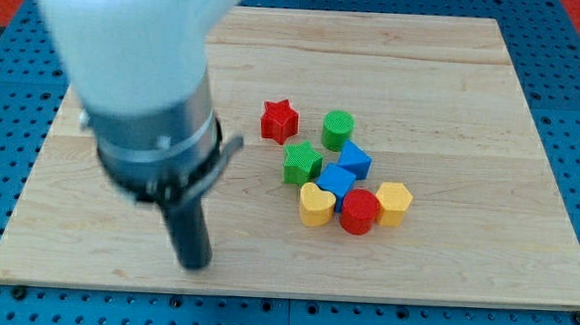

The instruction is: Move the red circle into the triangle

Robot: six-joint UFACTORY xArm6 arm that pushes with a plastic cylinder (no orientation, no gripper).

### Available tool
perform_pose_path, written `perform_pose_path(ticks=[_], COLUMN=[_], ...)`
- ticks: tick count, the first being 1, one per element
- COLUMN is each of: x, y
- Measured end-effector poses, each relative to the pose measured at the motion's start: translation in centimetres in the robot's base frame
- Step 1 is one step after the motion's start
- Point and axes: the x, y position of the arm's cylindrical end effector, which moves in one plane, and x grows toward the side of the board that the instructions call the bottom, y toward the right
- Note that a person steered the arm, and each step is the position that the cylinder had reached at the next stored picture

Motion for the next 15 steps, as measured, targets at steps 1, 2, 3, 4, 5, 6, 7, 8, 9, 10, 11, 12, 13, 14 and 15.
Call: perform_pose_path(ticks=[1, 2, 3, 4, 5, 6, 7, 8, 9, 10, 11, 12, 13, 14, 15], x=[0.2, -2.0, -4.3, -6.0, -6.8, -7.2, -6.8, -4.3, -4.9, -6.3, -8.4, -6.5, -6.7, -8.5, -9.3], y=[5.5, 12.8, 15.5, 16.1, 17.1, 20.3, 20.7, 19.5, 15.3, 15.7, 16.0, 15.6, 11.1, 10.0, 13.4])
